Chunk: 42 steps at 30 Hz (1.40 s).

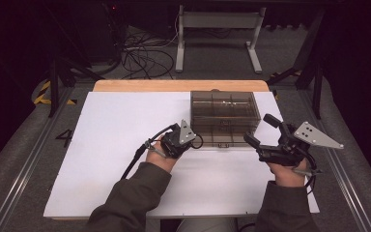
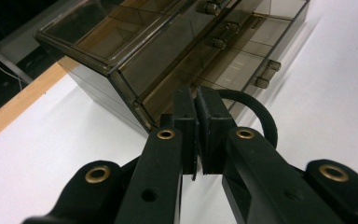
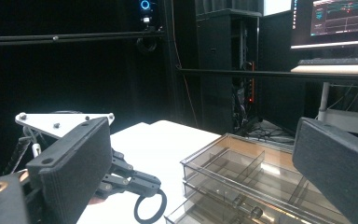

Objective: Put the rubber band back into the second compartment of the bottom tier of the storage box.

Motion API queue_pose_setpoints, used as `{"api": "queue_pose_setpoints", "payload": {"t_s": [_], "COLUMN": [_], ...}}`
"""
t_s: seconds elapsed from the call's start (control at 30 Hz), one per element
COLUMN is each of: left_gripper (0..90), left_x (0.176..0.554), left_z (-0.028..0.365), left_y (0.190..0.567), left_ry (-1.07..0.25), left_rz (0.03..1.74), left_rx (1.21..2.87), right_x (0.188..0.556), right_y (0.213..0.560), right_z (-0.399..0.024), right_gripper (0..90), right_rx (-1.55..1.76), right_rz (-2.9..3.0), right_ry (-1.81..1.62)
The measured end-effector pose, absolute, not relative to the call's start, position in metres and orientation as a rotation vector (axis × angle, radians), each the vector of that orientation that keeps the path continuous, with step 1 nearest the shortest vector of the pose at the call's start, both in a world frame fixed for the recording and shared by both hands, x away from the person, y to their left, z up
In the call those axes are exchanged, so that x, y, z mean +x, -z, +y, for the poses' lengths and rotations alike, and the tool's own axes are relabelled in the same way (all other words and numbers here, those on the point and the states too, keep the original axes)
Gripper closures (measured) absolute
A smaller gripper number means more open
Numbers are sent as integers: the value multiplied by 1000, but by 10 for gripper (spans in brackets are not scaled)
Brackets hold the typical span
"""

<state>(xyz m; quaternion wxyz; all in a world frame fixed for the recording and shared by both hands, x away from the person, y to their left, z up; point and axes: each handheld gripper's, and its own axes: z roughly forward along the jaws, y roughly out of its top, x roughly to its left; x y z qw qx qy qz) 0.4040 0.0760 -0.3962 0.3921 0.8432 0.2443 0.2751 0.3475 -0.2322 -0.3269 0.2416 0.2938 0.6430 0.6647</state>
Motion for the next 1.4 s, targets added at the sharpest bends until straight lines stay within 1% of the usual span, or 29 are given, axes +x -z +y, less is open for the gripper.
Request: {"api": "queue_pose_setpoints", "payload": {"t_s": [0.43,0.87,1.1,1.2,1.4], "left_gripper": [871,869,869,869,869], "left_x": [413,418,421,422,422], "left_z": [54,31,25,21,14], "left_y": [396,407,415,417,425], "left_ry": [-739,-837,-884,-922,-956], "left_rz": [588,553,554,530,509], "left_rx": [2110,2081,2071,2059,2049], "right_x": [348,348,349,349,349], "right_y": [327,326,327,327,327], "right_z": [-233,-235,-234,-235,-236], "right_gripper": [54,55,55,55,55], "right_rx": [803,805,805,806,809], "right_rz": [1756,1748,1753,1751,1748], "right_ry": [-1822,-1832,-1833,-1835,-1837]}}
